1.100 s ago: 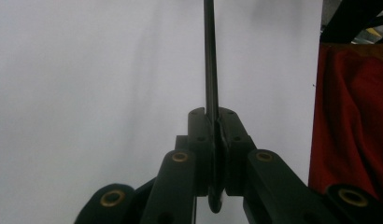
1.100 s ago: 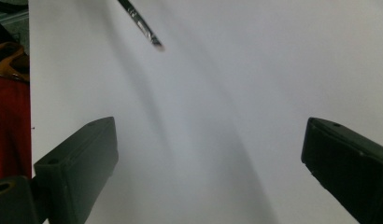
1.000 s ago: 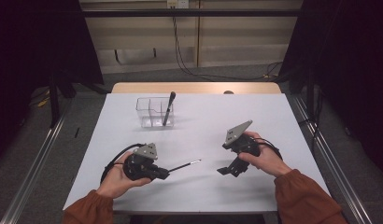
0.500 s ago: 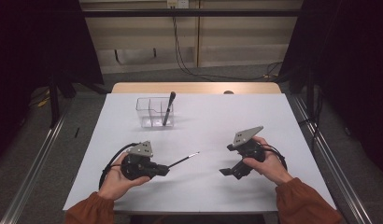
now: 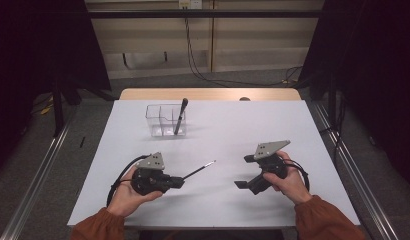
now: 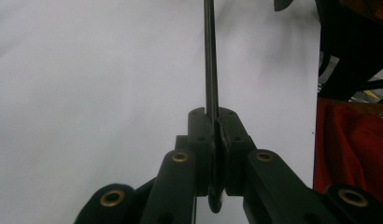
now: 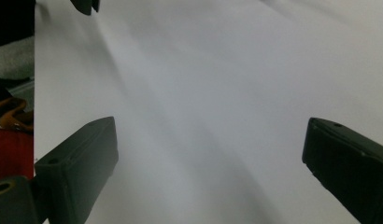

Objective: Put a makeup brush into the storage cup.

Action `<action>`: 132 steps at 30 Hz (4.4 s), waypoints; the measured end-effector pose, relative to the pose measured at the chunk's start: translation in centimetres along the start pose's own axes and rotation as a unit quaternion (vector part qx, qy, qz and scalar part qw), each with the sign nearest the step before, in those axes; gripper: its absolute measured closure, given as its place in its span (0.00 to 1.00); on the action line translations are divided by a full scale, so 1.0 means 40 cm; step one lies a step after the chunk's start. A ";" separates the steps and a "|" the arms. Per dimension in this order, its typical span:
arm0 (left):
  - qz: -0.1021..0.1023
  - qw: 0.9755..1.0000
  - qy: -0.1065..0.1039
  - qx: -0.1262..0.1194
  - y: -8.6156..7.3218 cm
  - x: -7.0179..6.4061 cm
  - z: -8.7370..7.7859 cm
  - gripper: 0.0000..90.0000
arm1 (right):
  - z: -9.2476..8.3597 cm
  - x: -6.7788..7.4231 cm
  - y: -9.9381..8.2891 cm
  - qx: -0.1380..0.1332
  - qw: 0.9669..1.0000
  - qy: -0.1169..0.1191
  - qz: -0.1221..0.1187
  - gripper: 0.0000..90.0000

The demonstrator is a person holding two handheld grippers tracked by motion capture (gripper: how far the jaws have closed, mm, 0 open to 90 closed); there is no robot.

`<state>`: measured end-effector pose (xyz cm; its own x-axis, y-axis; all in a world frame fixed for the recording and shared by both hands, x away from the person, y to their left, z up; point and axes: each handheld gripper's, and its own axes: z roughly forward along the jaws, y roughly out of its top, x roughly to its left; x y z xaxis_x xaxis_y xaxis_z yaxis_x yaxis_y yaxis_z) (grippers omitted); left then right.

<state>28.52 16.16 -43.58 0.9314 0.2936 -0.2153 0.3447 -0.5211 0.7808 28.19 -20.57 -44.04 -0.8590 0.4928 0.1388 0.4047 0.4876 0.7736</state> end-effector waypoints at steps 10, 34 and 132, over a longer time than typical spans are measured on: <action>0.009 0.999 0.014 -0.035 -0.007 -0.001 0.011 0.94 | 0.004 0.024 -0.013 -0.028 1.000 0.003 0.000 0.03; 0.019 0.994 0.018 -0.111 -0.009 0.000 0.013 0.95 | 0.027 0.045 -0.019 -0.126 0.992 -0.019 0.004 0.03; 0.026 0.990 0.029 -0.133 0.031 -0.016 0.098 0.57 | 0.029 0.036 0.043 -0.259 0.959 0.110 0.046 0.96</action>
<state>28.81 12.21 -44.78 0.9357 0.3225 -0.1432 0.2472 -0.3095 0.9182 28.01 -18.19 -43.23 -0.8957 0.3247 0.3039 0.3207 -0.0018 0.9472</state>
